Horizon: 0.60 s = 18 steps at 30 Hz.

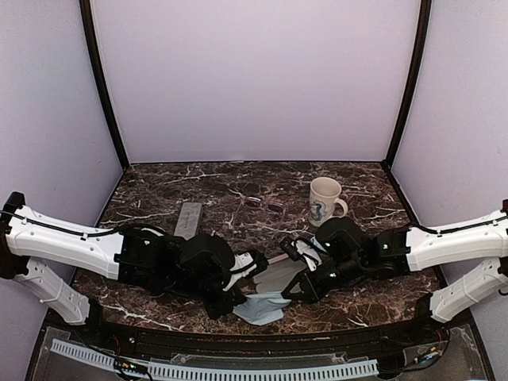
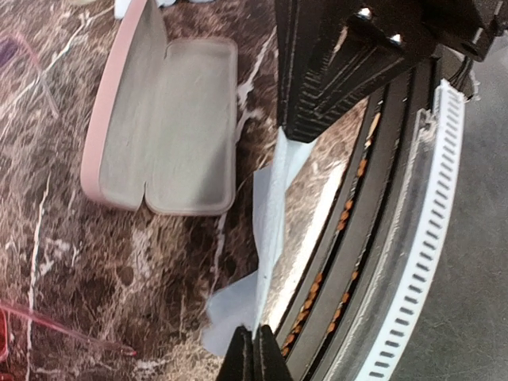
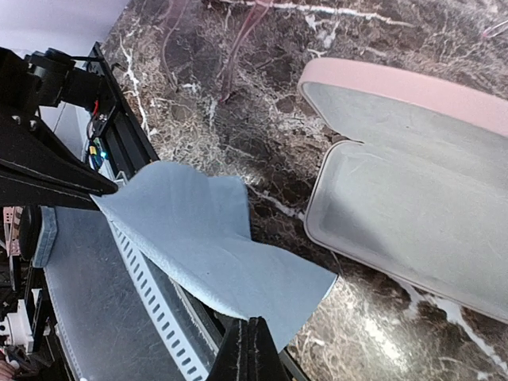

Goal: Organize the sunglasses
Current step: Pick up the glasses cleaning cloth from the center of the board, then fold the glasses cleaning cloth at the center of the board.

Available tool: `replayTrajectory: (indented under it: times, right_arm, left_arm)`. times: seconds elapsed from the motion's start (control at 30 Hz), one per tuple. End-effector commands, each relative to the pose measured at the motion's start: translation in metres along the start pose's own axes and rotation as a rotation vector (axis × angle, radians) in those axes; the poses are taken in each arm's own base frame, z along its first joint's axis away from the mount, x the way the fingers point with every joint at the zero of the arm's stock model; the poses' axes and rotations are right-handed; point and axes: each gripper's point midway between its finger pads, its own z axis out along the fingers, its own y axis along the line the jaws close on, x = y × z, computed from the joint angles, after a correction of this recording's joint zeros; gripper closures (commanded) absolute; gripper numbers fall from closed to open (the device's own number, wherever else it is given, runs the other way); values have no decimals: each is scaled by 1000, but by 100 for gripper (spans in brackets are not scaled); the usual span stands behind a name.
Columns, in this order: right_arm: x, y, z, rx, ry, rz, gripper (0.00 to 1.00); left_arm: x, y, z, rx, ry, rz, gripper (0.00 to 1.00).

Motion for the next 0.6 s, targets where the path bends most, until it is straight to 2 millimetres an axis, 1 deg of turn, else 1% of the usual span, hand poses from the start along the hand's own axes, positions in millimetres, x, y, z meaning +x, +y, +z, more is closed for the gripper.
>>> replayTrajectory:
  times: [0.0, 0.13, 0.23, 0.37, 0.47, 0.57]
  right_arm:
    - [-23, -4, 14, 41, -75, 26, 100]
    - [-37, -21, 22, 139, -121, 59, 100]
    - [-41, -37, 25, 225, -141, 78, 100]
    - [-36, -55, 31, 309, -126, 89, 100]
    - [-32, -65, 37, 344, -114, 86, 100]
    - [-32, -70, 42, 362, -122, 77, 100]
  left_arm:
    - [30, 21, -2, -94, 89, -48, 100]
    - [31, 34, 7, -173, 93, -60, 100]
    - [31, 41, 13, -199, 101, -76, 100]
    - [29, 48, 16, -217, 99, -95, 100]
    - [27, 58, 18, -236, 100, -114, 100]
    - [24, 63, 23, -245, 93, -114, 100]
